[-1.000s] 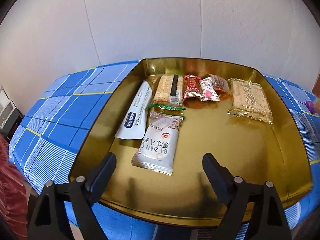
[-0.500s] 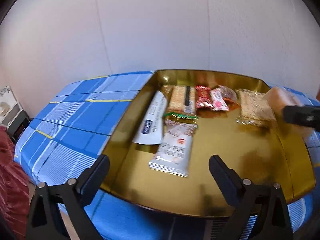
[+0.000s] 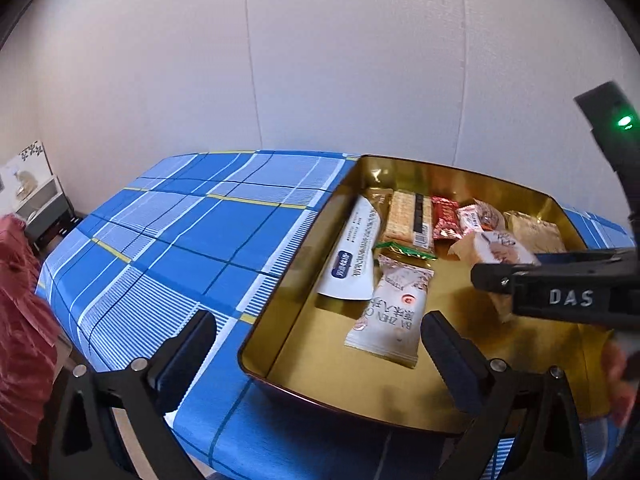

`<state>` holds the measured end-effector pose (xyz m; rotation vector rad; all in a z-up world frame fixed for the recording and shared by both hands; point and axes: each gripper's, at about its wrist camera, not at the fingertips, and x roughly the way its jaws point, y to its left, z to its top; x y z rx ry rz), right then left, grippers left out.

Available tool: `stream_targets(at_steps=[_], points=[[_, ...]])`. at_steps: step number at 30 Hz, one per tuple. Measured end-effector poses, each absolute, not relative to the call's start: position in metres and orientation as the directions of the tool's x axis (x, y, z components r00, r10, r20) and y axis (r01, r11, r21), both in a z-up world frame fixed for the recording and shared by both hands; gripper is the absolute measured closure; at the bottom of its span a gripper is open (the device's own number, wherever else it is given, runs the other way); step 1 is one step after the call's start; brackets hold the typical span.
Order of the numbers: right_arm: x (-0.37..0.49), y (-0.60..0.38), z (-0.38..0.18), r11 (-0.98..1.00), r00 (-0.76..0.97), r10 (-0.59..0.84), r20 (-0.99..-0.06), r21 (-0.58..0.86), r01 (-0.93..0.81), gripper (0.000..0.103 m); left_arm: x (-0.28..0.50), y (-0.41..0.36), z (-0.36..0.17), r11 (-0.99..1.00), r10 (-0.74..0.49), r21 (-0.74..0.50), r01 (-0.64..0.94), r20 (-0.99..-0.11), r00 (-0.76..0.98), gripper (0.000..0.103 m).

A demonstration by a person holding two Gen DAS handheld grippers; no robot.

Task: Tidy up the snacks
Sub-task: 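Carry the round brown pastry bag into the tray and open the right tool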

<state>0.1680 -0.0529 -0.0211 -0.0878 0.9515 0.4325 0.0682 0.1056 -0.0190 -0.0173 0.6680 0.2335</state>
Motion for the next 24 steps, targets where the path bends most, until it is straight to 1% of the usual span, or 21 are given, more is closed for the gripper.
stream_targets(at_steps=[6,12,18,24], points=[[0.175,-0.047,-0.026,0.914,0.476,0.318,-0.820,0.132,-0.383,0.039,0.069,0.106,-0.019,0.972,0.210,0.050,-0.228,-0.614,0.761,0.000],[0.166,-0.054,-0.019,0.913,0.500,0.316,-0.806,0.115,-0.392,0.039,0.071,0.103,-0.020,0.974,0.207,0.053,-0.222,-0.620,0.757,0.000],[0.145,-0.086,-0.001,0.920,0.576,0.344,-0.741,0.146,-0.363,0.039,0.072,0.101,-0.022,0.974,0.202,0.052,-0.219,-0.629,0.751,0.000],[0.129,-0.145,0.015,0.944,0.665,0.326,-0.672,0.196,-0.265,0.039,0.075,0.096,-0.025,0.978,0.190,0.055,-0.202,-0.646,0.739,0.000]])
